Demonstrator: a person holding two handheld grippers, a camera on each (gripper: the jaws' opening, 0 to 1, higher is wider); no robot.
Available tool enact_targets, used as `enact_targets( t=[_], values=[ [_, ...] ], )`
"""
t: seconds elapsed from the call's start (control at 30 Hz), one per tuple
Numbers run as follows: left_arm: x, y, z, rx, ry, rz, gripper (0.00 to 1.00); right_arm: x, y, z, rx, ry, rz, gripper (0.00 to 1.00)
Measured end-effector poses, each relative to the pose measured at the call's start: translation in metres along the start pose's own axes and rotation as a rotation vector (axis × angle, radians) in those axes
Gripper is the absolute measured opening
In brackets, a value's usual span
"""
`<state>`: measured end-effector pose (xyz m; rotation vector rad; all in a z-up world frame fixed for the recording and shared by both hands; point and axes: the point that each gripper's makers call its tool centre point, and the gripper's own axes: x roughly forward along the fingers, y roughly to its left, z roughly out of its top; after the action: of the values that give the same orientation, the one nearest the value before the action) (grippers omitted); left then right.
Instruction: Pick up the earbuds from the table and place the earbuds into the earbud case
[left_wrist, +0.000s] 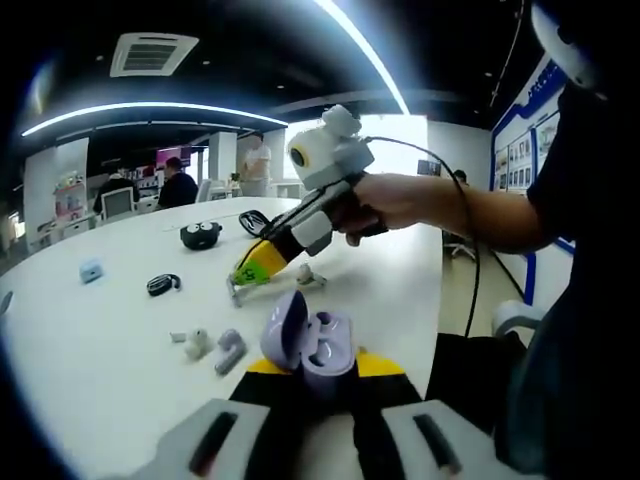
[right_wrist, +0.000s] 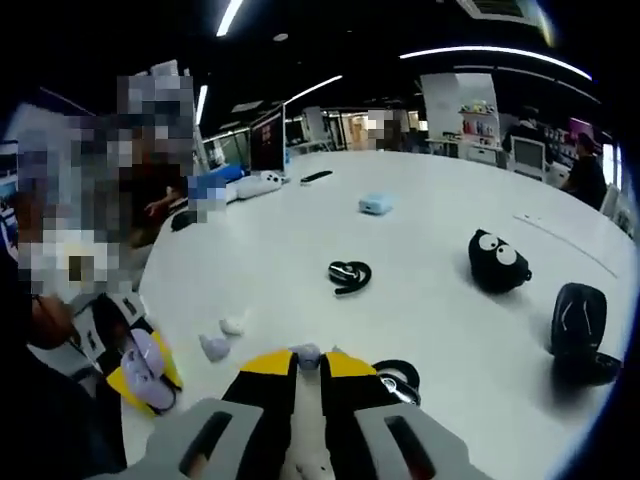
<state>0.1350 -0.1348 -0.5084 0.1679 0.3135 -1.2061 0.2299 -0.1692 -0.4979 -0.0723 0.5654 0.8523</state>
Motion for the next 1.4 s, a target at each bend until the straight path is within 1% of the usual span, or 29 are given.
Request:
enact_targets(
  t=[0.03,0.07,0.1,0.27,0.47,0.53,0.67,0.77,0.87,0.97,1.07,1.2,1.3,1.4],
  values=[
    [0.0,0.0,0.0,0.0,0.001,0.0,0.2,-0.001,0.0,0.001,-0.014,-0.001,-0.006,0.09],
    [0.0,0.0,0.0,0.001,0.002,0.0,0.2,-0.003,0.002,0.004,-0.068,-0.011,-0.017,0.09],
    [0.0,0.0,0.0,0.002,0.003,0.0,0.2,-0.005,0.004,0.006,-0.096,-0.019,-0.027,0.09],
    [0.001,0.001,0.0,-0.004,0.005,-0.002,0.2,-0.017,0.026,0.018,-0.286,-0.073,-0.05,0.09],
    [0.001,0.003,0.001,-0.037,-0.003,-0.009,0.2,-0.032,0.049,0.029,-0.464,-0.141,-0.096,0.09],
    [0.002,0.003,0.002,-0.04,-0.003,-0.01,0.2,-0.037,0.051,0.032,-0.507,-0.159,-0.116,0.09],
    [0.003,0.003,0.002,-0.042,0.001,-0.01,0.2,-0.044,0.063,0.034,-0.577,-0.192,-0.125,0.09],
    [0.004,0.003,0.002,-0.048,0.003,-0.01,0.2,-0.046,0.074,0.034,-0.656,-0.216,-0.128,0.09],
    [0.004,0.003,0.002,-0.053,0.005,-0.009,0.2,-0.047,0.086,0.03,-0.715,-0.228,-0.133,0.09],
    [0.004,0.003,0.002,-0.054,0.008,-0.007,0.2,-0.045,0.099,0.028,-0.799,-0.251,-0.145,0.09],
    [0.005,0.003,0.002,-0.055,0.009,-0.004,0.2,-0.042,0.107,0.022,-0.868,-0.248,-0.158,0.09],
    [0.005,0.003,0.002,-0.055,0.01,-0.002,0.2,-0.038,0.114,0.013,-0.92,-0.242,-0.157,0.09],
    [0.005,0.003,0.002,-0.053,0.01,-0.001,0.2,-0.035,0.12,0.012,-0.937,-0.236,-0.155,0.09],
    [0.005,0.003,0.002,-0.051,0.01,0.0,0.2,-0.033,0.121,0.011,-0.954,-0.235,-0.159,0.09]
  ],
)
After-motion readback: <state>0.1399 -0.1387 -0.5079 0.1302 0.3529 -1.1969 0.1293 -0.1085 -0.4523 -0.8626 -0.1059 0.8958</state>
